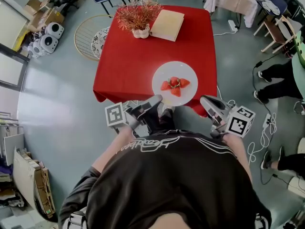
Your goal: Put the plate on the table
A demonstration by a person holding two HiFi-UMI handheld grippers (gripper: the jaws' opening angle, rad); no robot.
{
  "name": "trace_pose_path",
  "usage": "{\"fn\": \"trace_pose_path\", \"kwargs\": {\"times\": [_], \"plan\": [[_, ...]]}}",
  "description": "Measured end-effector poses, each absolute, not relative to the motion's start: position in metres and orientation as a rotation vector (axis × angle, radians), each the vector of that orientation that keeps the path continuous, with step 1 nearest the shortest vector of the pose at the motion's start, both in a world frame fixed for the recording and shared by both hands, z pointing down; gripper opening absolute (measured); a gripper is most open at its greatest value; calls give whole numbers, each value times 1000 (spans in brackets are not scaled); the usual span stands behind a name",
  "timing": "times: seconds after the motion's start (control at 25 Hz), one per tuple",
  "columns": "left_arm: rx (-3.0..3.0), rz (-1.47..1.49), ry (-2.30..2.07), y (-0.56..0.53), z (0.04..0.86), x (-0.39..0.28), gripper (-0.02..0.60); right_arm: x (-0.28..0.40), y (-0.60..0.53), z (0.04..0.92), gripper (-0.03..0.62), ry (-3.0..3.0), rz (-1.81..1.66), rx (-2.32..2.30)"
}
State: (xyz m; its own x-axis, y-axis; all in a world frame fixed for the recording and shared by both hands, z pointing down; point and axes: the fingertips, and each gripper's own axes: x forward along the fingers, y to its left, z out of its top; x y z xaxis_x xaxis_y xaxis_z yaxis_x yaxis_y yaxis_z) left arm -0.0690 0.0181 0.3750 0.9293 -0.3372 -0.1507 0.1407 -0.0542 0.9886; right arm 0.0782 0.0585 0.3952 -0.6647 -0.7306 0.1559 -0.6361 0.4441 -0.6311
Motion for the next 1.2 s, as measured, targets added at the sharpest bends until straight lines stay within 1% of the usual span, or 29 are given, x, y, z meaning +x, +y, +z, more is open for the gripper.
{"fn": "trace_pose_path", "kwargs": {"times": [0.52, 0.84, 1.2], "plan": [[1560, -360, -160, -84, 381, -43, 12, 103, -40, 398, 8, 2421, -1154, -1192], [1560, -354, -178, -119, 381, -37, 12, 121, -69, 404, 8, 2308, -1236, -1220], [1569, -320, -176, -139, 376, -30, 12, 117, -82, 407, 8, 2271, -1320, -1211]]}}
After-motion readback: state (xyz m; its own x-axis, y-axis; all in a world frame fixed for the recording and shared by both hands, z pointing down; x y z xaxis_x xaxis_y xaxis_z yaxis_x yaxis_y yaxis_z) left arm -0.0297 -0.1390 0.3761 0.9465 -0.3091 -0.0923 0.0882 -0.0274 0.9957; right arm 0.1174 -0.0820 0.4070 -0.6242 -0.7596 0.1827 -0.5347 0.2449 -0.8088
